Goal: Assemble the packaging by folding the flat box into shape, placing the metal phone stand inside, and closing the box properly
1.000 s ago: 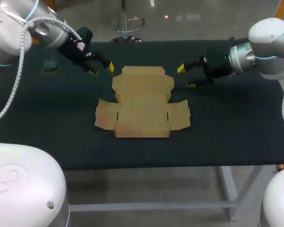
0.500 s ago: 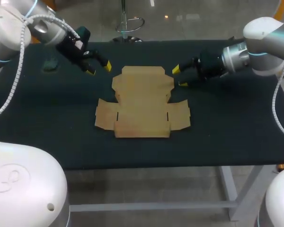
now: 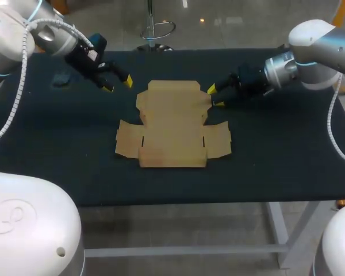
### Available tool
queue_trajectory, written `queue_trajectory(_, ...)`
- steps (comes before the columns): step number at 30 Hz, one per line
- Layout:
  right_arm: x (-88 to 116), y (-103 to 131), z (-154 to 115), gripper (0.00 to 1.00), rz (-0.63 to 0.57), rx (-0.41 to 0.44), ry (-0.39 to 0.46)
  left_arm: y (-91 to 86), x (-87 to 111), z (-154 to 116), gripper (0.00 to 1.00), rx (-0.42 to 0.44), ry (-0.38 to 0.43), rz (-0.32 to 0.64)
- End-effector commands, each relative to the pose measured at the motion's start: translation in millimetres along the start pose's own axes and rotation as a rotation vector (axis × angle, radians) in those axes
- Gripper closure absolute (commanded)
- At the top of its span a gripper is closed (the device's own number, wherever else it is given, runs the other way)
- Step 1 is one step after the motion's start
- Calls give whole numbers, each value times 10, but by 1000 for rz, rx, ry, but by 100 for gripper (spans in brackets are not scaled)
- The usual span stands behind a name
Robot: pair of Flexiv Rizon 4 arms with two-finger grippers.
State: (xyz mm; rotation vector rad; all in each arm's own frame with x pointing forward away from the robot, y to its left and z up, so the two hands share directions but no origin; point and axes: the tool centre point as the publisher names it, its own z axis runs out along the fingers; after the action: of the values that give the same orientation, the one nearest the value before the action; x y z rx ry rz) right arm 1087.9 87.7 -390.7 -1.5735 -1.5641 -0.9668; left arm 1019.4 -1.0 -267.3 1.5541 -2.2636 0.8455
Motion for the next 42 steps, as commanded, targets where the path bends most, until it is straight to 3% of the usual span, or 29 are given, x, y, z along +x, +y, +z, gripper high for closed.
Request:
queue_trajectory(1,15,27,-2,40,3,15,-6,-2,-19,6,0,-4,4,0)
queue_trajectory(19,-122,87,160,42,45,39,-31,26,-68,15,0,-5,15,-4)
queue_trajectory(42,-146,149,507,53,21,67,50,89,-101,-6,0,-7,16,-7)
